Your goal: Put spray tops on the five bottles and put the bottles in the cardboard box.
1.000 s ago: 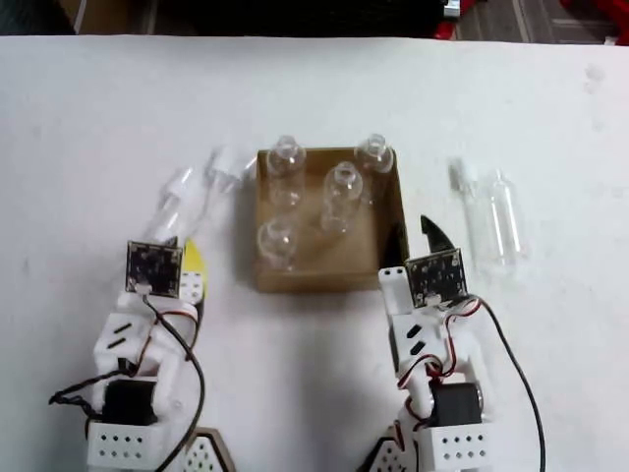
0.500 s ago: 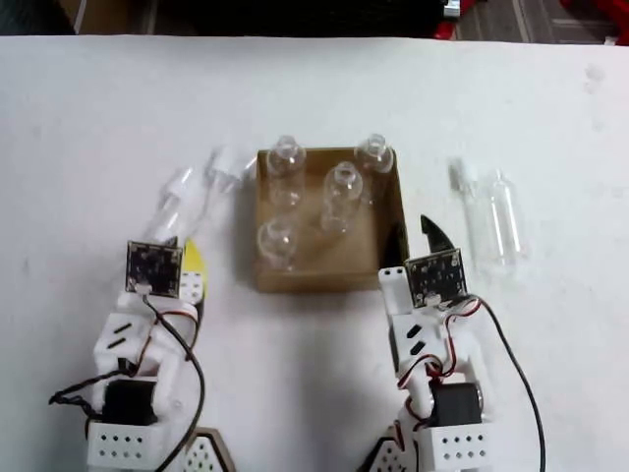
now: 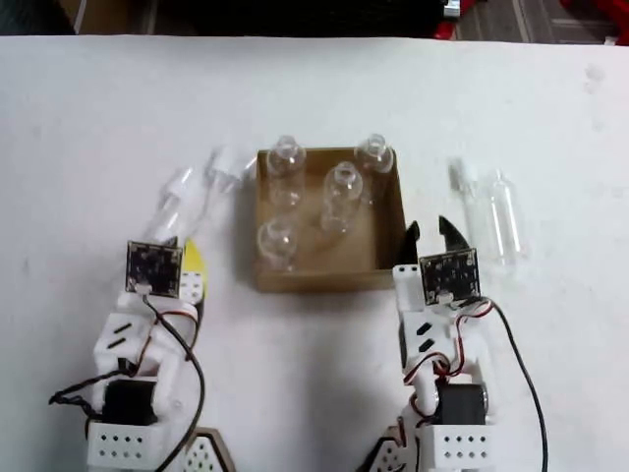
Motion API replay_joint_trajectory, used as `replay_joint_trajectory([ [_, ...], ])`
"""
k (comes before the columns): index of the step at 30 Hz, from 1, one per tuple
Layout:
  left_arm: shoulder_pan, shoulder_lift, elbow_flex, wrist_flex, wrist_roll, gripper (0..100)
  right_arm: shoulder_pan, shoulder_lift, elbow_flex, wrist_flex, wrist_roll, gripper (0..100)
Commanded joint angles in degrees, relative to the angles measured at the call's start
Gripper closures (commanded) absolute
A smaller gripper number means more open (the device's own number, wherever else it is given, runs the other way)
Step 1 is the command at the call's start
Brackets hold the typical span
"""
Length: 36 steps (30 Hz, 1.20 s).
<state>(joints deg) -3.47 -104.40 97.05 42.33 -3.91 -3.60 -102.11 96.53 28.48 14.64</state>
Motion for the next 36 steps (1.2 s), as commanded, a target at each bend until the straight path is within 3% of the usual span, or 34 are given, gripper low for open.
replay_joint_trajectory([
  [1, 0.48, -0.40, -0.09, -0.88, -0.44, 94, 0.92, -0.22, 0.35, -0.40, 0.79, 89.8],
  [5, 0.48, -0.40, -0.09, -0.88, -0.44, 94, 1.10, -0.22, 0.35, -0.40, 0.79, 99.4],
  [16, 0.48, -0.40, -0.09, -0.88, -0.44, 94, 1.71, -0.22, 0.35, -0.84, 0.26, 84.7],
  [23, 0.48, -0.40, -0.09, -0.88, -0.44, 94, 3.12, -0.22, 0.18, -0.92, 0.26, 80.7],
  [25, 0.48, -0.40, -0.09, -0.88, -0.44, 94, 4.09, -0.22, -0.18, -1.01, 0.70, 83.7],
  [28, 0.48, -0.40, -0.09, -0.97, -0.44, 94, 5.23, -0.22, -0.79, -0.92, 0.26, 99.8],
  [32, 0.48, -0.40, -0.09, -1.05, -0.44, 94, 5.05, -0.22, -1.23, -0.92, 0.18, 82.0],
  [36, 0.57, -0.40, -0.09, -0.97, -0.44, 94, 7.78, 1.36, -7.65, 1.36, -2.90, 83.2],
])
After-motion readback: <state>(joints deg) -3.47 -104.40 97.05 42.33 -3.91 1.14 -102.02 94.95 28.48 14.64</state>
